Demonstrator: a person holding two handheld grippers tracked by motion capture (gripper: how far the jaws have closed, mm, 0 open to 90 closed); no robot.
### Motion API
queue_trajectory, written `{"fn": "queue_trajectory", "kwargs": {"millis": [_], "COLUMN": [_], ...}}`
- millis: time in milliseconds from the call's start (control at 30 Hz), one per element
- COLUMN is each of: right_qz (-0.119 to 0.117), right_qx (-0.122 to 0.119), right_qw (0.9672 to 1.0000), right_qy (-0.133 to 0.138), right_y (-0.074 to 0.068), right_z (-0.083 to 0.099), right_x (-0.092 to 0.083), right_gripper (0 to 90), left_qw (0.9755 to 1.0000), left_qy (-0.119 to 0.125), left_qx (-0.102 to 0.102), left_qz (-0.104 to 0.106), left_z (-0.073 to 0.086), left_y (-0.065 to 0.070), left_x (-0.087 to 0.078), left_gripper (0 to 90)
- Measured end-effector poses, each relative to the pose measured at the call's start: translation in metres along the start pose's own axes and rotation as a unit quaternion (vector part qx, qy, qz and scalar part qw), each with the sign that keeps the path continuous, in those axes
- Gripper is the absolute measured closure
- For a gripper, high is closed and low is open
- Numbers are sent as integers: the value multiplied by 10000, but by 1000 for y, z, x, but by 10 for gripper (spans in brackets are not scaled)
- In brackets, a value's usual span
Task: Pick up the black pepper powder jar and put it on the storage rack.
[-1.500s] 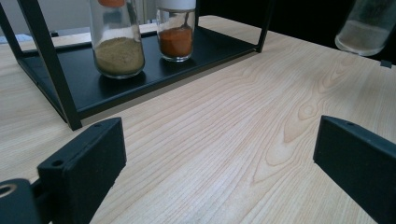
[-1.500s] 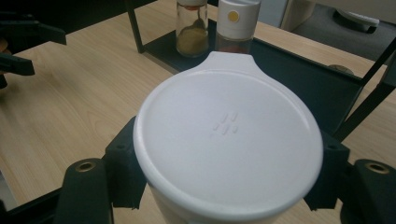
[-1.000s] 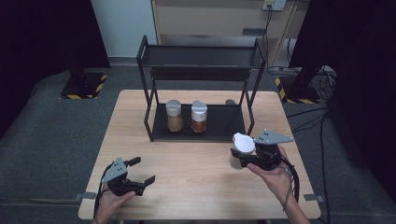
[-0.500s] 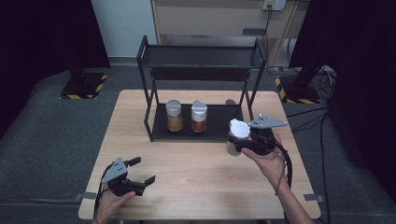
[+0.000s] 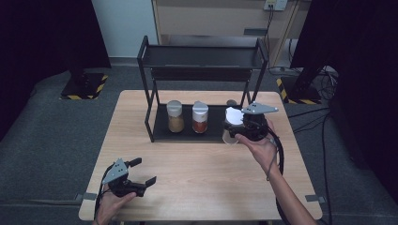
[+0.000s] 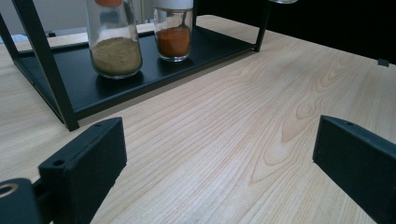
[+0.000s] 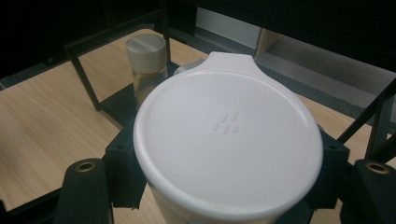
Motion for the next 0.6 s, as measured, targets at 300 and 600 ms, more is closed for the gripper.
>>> {"fn": "queue_trajectory", "kwargs": {"millis": [300, 600], "right_qz": [175, 352], "right_qx": [49, 187], "right_qw": [9998, 9992], "right_qy": [-59, -52], "right_y": [13, 24], "right_z": [-7, -6], "right_x": [20, 43], "right_gripper": [313, 313], "left_qw": [10000, 10000], "left_qy": [-6, -3], "left_qx": [-2, -6], "left_qz": [1, 3], "left_z": [0, 0], "left_y": [0, 0], "left_x": [0, 0], "left_gripper": [21, 21]}}
Point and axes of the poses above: each handheld gripper's, and its own axes: x roughly forward along the jaws, z roughly out of its underside, y roughly to its right, the point moved 10 cm from there along x, roughly forward along the jaws, and after that the axes turned 3 degrees about -z, right-handed, at the moved point
